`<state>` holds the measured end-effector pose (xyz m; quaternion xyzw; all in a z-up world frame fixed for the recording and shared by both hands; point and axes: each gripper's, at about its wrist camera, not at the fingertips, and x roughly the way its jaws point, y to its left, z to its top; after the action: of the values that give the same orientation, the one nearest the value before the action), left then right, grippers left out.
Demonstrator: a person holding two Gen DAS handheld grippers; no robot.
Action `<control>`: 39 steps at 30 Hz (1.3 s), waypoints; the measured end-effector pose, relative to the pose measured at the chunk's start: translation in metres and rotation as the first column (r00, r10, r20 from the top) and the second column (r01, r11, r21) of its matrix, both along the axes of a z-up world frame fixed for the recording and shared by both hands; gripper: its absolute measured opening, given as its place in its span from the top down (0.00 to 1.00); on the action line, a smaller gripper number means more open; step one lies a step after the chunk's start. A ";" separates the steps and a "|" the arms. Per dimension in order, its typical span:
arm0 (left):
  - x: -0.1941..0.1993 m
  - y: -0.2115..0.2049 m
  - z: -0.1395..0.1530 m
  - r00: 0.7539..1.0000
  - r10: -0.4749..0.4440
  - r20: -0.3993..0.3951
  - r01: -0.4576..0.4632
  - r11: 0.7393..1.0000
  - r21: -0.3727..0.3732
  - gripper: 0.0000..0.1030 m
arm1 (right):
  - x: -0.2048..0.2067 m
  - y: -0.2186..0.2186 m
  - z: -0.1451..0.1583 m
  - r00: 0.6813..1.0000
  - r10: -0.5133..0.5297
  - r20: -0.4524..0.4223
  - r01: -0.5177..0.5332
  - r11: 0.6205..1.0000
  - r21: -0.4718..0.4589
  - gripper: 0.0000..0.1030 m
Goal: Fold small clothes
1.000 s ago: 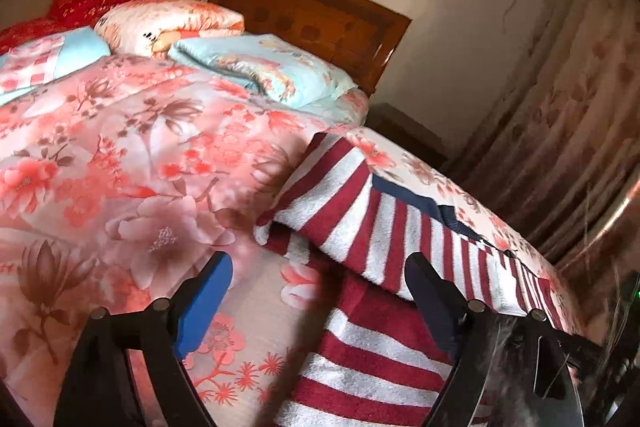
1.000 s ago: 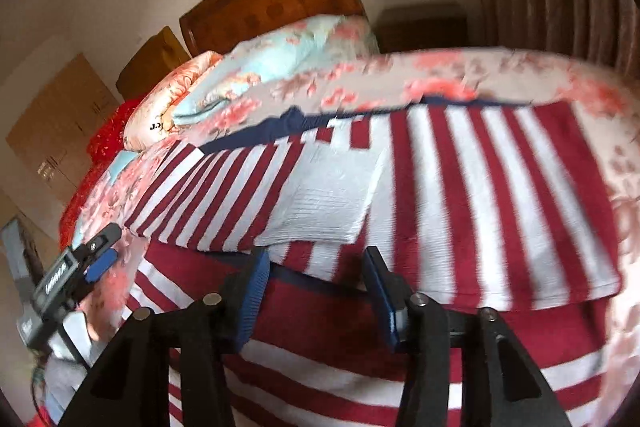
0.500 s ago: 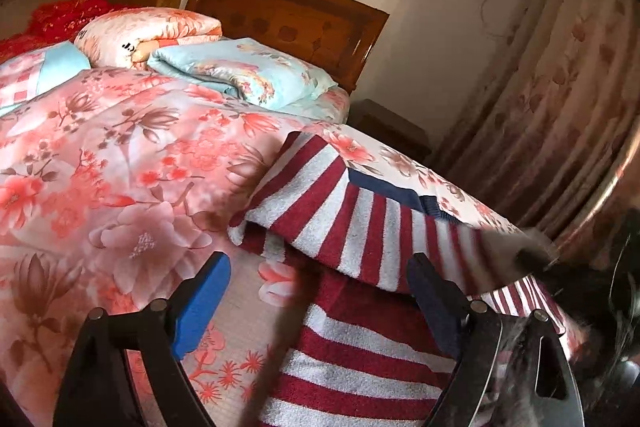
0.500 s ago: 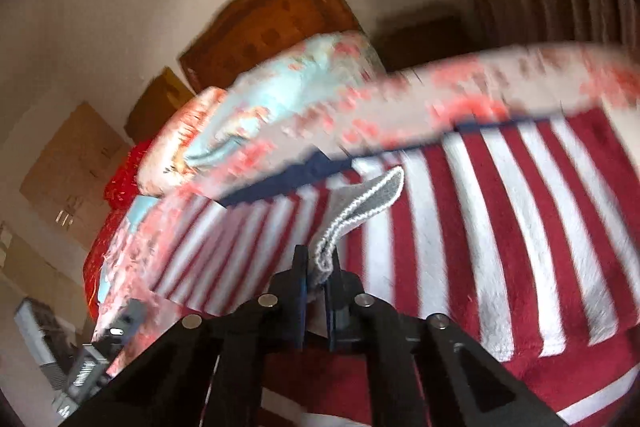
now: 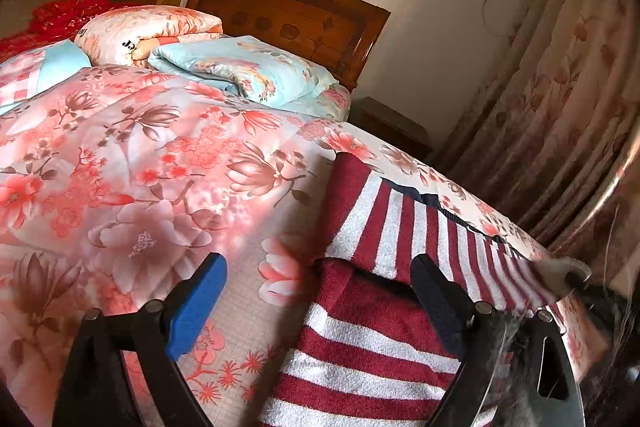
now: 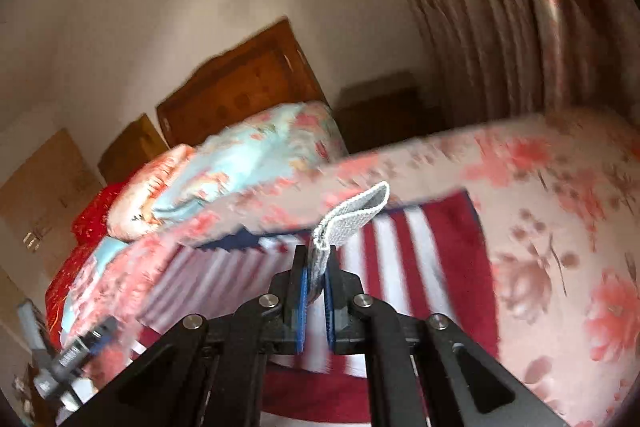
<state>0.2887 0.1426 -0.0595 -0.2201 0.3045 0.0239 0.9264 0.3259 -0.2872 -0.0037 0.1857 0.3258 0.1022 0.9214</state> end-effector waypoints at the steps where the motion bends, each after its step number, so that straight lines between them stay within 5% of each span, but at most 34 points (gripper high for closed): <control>1: 0.000 0.000 0.000 1.000 0.000 -0.001 0.000 1.000 0.000 0.00 | 0.003 -0.003 -0.009 1.000 0.001 -0.028 -0.001 1.000 -0.003 0.93; 4: 0.000 0.000 0.000 1.000 0.002 -0.004 -0.002 1.000 0.000 0.00 | 0.005 0.000 -0.030 0.996 -0.004 -0.089 0.001 0.999 -0.033 0.92; 8: 0.000 0.000 -0.001 1.000 0.002 -0.007 -0.002 1.000 -0.002 0.00 | 0.003 -0.017 -0.043 0.975 -0.127 -0.182 0.123 0.992 -0.033 0.78; 12: 0.001 0.001 -0.002 1.000 0.003 -0.012 -0.003 1.000 -0.004 0.00 | -0.014 -0.020 -0.019 0.973 -0.222 -0.065 0.212 0.968 -0.131 0.77; 15: 0.001 0.001 -0.002 1.000 0.005 -0.012 -0.005 1.000 -0.006 0.00 | -0.013 0.004 -0.011 0.989 -0.149 -0.019 0.141 0.965 -0.220 0.76; 18: 0.000 0.002 -0.002 1.000 0.009 -0.011 -0.009 1.000 -0.008 0.00 | 0.000 0.031 -0.020 0.997 -0.039 -0.063 0.021 0.963 -0.270 0.76; 21: 0.000 0.002 -0.002 1.000 0.010 -0.011 -0.010 1.000 -0.009 0.00 | 0.012 0.048 -0.043 0.988 -0.010 -0.157 -0.052 0.922 -0.384 0.76; 27: 0.003 -0.007 0.006 1.000 -0.016 -0.012 0.017 0.999 0.029 0.00 | 0.016 0.030 -0.051 0.987 -0.020 -0.161 -0.031 0.952 -0.306 0.76; 33: 0.054 -0.042 0.036 0.978 -0.207 -0.001 0.207 0.978 -0.008 0.00 | 0.024 0.030 -0.054 0.987 -0.015 -0.162 -0.039 0.944 -0.327 0.72; 39: 0.145 -0.063 0.021 0.937 -0.325 -0.129 0.322 0.946 -0.048 0.00 | 0.009 0.038 -0.045 0.987 -0.012 -0.160 -0.041 0.945 -0.324 0.71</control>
<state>0.4335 0.0792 -0.0385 -0.1772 0.3987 -0.1179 0.8920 0.3348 -0.2497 -0.0484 0.0359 0.4123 0.0386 0.9095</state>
